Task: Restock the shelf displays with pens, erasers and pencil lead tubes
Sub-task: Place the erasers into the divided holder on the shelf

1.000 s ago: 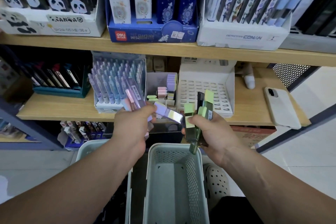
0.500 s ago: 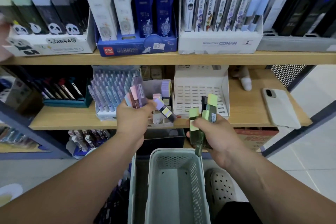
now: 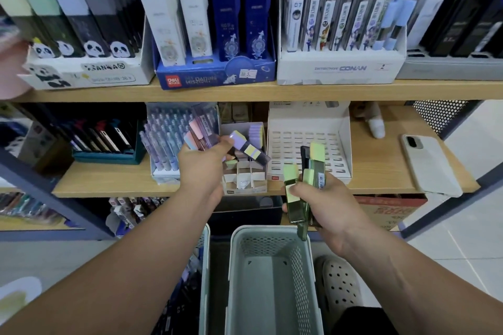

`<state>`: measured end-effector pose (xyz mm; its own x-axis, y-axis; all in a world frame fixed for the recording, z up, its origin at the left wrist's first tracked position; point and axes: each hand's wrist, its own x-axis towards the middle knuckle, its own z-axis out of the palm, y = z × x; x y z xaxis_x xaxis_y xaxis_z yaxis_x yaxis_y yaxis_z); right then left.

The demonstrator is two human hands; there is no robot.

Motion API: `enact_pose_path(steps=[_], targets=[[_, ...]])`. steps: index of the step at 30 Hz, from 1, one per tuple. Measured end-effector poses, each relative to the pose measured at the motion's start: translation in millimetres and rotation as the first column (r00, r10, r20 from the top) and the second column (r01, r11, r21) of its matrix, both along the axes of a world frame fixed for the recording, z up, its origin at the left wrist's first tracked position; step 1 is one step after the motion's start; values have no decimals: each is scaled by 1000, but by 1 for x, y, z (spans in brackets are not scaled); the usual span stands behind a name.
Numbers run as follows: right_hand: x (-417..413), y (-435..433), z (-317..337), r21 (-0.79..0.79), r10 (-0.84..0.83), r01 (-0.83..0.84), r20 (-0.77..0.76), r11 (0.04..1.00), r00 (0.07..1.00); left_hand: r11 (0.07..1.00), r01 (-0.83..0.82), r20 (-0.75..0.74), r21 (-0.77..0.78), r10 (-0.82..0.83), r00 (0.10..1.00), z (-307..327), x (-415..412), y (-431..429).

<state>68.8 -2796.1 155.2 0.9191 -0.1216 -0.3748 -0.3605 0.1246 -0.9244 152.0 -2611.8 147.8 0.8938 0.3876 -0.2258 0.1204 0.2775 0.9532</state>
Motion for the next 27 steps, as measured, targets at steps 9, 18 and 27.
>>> enact_pose_path(steps=[9,18,27], targets=[[-2,10,0,-14,29,-29,-5,999,1000,999,38,79,39,-41,996,0,0,0],[-5,8,-1,-6,33,-34,-19,999,999,922,174,215,346,-259,942,-5,8,-7],[-4,1,0,13,21,-21,-34,1000,999,728,155,119,668,-310,943,-13,22,-4]])
